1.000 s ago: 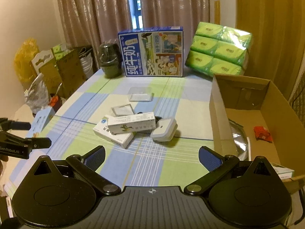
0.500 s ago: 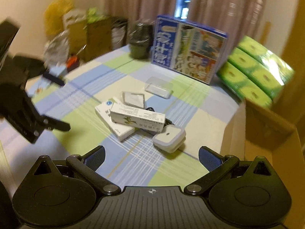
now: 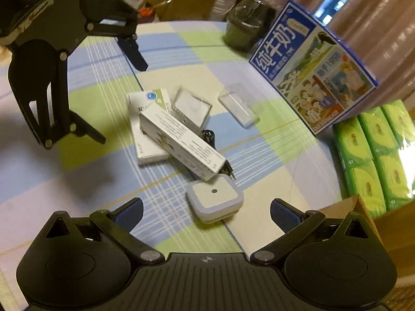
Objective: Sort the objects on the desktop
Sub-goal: 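Move the left tool to the long white box while the right tool approaches the white night light, then close the left tool on the long white box while the right tool grasps the night light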
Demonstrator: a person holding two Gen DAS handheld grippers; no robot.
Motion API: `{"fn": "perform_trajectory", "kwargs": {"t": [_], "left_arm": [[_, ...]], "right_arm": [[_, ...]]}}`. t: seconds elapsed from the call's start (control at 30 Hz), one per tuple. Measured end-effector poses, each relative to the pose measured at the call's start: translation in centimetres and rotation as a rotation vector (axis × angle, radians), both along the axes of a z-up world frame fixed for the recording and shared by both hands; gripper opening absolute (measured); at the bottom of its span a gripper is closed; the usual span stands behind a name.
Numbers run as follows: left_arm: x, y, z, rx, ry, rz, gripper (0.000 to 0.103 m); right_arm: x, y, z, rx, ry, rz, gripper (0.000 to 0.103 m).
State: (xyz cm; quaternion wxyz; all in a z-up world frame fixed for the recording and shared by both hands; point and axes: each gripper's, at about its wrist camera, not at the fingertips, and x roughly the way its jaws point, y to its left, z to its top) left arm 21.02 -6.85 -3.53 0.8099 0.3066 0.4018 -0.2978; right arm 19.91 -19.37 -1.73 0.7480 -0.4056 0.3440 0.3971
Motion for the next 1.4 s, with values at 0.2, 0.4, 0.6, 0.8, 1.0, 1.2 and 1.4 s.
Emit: {"fn": "perform_trajectory", "kwargs": {"t": [0.2,0.4,0.6,0.8,1.0,1.2,1.4], "left_arm": [[1.6,-0.4,-1.1,0.021,-0.003,-0.048,0.085],[2.9,-0.9,-1.6,0.014,0.006,-0.097,0.081],[4.2,-1.2,-2.2,-0.02,0.031,-0.106,0.078],[5.4,-1.5,-3.5,-0.028,0.06,-0.112,0.068],[6.2,-1.4,-3.9,-0.052,0.058,-0.113,0.059],[6.5,-1.9,-4.0,-0.041,0.039,-0.133,0.041],[6.1,-2.6,-4.3,-0.023,0.037,-0.167,0.034]], "right_arm": [[1.6,0.6,-1.3,-0.047,-0.007,0.045,0.101],[3.0,1.0,-2.5,-0.071,0.017,0.088,0.101],[4.2,1.4,-3.7,-0.093,0.053,0.103,0.101],[5.3,2.3,-5.0,-0.132,0.07,0.13,0.101],[6.8,3.0,-6.2,-0.156,0.098,0.125,0.101],[6.9,3.6,-7.6,-0.201,0.103,0.146,0.093],[7.1,3.6,-8.1,-0.205,0.12,0.128,0.072]]}}
